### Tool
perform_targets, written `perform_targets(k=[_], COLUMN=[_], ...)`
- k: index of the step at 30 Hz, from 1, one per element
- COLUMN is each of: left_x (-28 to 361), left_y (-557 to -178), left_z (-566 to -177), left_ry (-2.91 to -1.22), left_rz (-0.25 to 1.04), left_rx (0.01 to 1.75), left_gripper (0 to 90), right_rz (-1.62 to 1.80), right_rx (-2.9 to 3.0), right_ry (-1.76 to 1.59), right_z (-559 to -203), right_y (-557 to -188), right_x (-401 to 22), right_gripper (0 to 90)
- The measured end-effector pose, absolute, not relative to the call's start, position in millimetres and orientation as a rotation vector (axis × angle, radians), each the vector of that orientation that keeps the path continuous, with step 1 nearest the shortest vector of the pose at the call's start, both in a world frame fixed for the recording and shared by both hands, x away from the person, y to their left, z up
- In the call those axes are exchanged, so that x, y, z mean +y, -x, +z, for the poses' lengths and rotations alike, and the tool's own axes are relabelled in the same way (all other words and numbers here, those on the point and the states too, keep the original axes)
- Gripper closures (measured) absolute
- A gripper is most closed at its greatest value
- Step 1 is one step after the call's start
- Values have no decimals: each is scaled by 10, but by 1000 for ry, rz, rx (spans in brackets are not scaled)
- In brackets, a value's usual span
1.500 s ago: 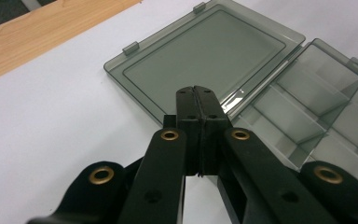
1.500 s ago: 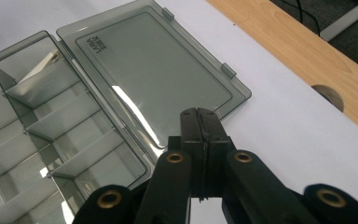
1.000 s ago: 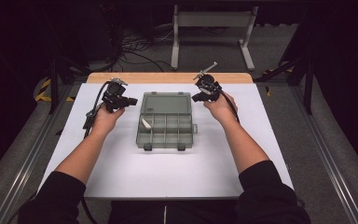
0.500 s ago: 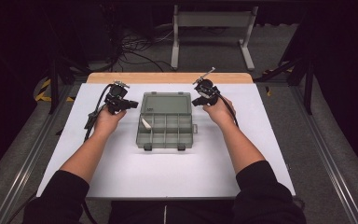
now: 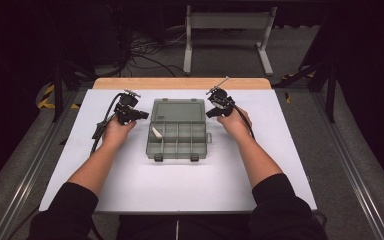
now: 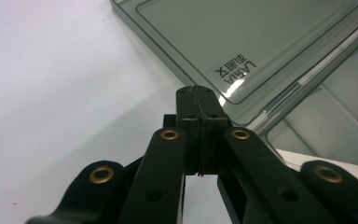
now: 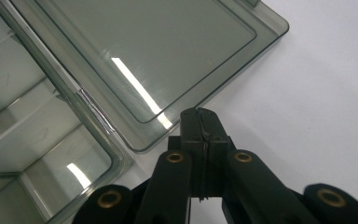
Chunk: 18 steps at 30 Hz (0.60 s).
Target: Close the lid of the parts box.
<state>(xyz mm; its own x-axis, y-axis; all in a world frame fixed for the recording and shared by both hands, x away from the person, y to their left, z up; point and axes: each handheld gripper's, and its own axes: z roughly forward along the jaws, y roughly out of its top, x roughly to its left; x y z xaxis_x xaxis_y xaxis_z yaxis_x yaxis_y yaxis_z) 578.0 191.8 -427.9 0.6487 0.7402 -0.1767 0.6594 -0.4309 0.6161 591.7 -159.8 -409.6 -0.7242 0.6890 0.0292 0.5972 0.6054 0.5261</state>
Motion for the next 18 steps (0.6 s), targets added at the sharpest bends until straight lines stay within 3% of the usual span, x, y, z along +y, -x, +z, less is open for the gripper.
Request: perform_targets(k=[18], left_x=[1879], left_y=[-5800], left_z=[-4413], left_ry=[-2229], left_rz=[103], left_rx=[1106], left_gripper=[897], right_rz=[719], right_rx=[2665], right_ry=[-1108], right_z=[-4211], right_y=[-5951], right_x=[-1603], right_gripper=[900])
